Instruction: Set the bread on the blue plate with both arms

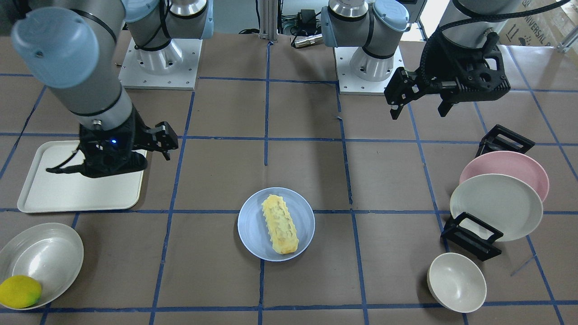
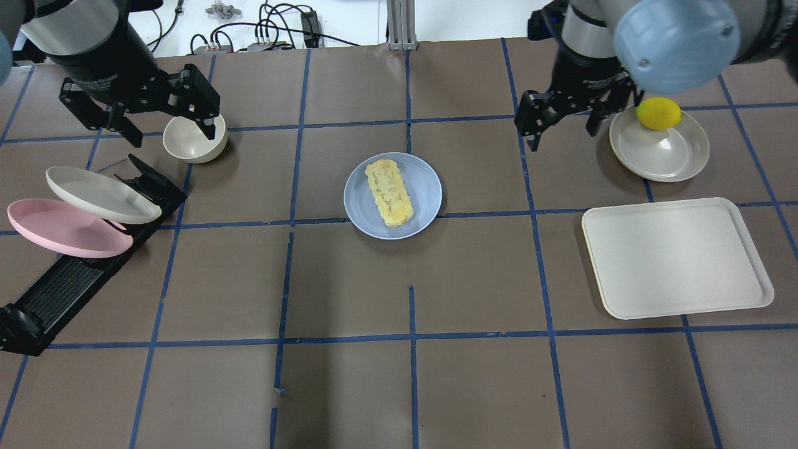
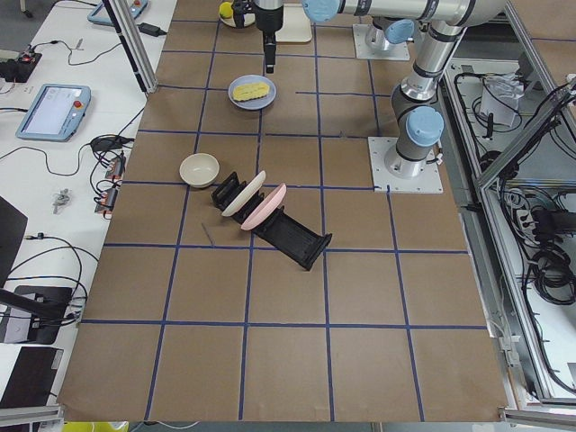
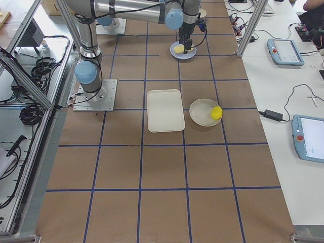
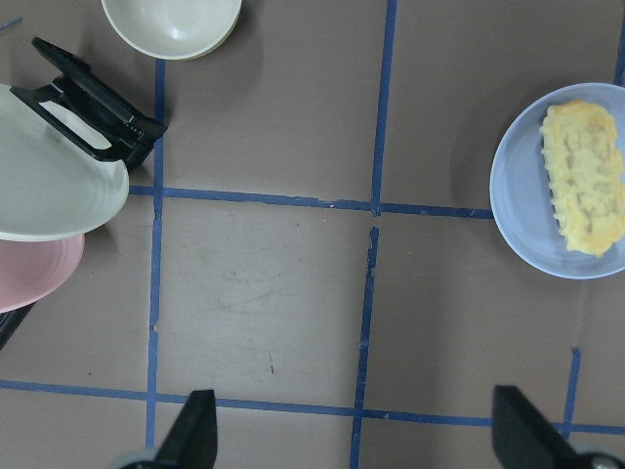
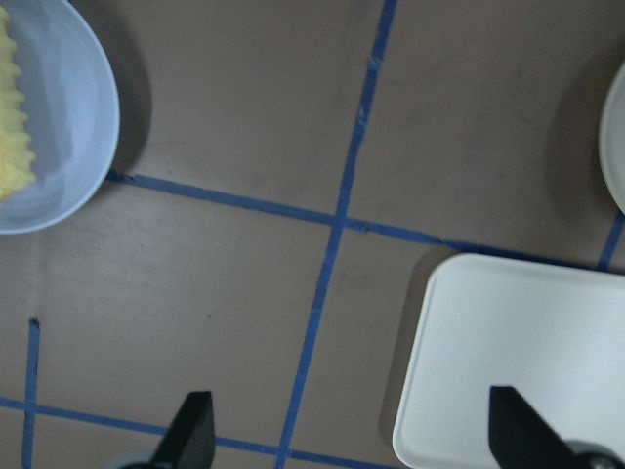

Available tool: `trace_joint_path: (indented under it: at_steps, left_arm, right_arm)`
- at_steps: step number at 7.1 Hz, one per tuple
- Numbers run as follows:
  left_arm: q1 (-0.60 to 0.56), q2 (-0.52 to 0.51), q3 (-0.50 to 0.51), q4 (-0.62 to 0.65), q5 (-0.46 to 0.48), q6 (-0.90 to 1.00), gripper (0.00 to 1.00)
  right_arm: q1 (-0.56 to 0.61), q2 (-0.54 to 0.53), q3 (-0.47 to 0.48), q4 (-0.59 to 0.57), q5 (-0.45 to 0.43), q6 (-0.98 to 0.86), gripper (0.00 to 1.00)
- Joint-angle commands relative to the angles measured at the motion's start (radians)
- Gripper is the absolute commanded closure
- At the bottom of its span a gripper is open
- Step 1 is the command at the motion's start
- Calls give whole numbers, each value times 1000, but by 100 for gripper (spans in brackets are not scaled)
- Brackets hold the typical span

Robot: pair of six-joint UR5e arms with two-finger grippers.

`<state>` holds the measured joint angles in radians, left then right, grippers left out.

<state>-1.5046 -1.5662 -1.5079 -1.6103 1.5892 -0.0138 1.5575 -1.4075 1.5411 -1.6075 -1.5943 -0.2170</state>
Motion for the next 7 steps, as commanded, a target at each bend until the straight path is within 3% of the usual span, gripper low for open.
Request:
trace_joint_path:
  at_steps: [1,5,7]
  left_arm:
    - [0,-5,1,7,-3,0,0]
    - [0,-3,1,7,-5,0,0]
    - [0,-3,1,9,-3,-2,0]
  right_arm:
    - [-76,-47,77,23,-9,-31,0]
    - [-93,-154,135,14,13,-58,0]
    - [-88,-151,134,9,14,-50,0]
